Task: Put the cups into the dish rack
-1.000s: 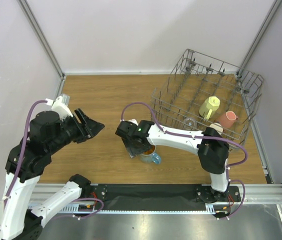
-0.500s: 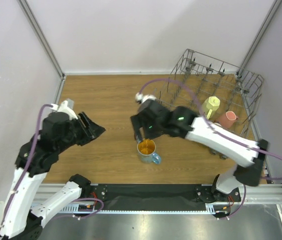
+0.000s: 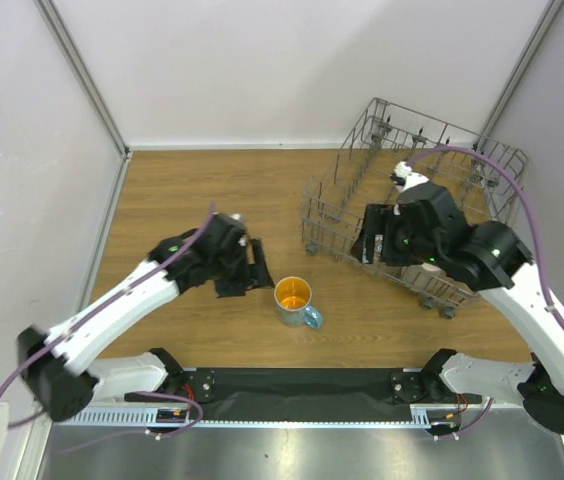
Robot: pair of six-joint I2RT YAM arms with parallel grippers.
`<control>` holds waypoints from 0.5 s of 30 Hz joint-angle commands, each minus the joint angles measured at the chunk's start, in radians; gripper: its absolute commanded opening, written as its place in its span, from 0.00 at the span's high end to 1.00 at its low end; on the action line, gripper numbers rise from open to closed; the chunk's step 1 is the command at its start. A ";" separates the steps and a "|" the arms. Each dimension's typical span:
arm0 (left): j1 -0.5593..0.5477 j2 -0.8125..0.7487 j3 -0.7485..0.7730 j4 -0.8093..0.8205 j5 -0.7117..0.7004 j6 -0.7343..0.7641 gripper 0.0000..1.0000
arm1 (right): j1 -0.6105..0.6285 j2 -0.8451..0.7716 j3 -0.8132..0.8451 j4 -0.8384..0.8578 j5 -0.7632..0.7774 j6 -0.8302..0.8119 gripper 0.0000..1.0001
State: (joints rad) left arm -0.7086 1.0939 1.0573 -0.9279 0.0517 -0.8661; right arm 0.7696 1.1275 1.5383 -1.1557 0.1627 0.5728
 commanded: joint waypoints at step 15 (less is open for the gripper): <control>-0.092 0.386 -0.011 0.239 -0.001 -0.019 0.38 | -0.082 -0.163 0.042 -0.110 0.008 -0.037 0.19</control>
State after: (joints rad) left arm -0.7963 1.4570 1.0523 -0.7517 0.0360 -0.8673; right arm 0.7017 0.9916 1.5372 -1.2488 0.1497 0.5632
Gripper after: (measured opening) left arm 0.636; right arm 0.805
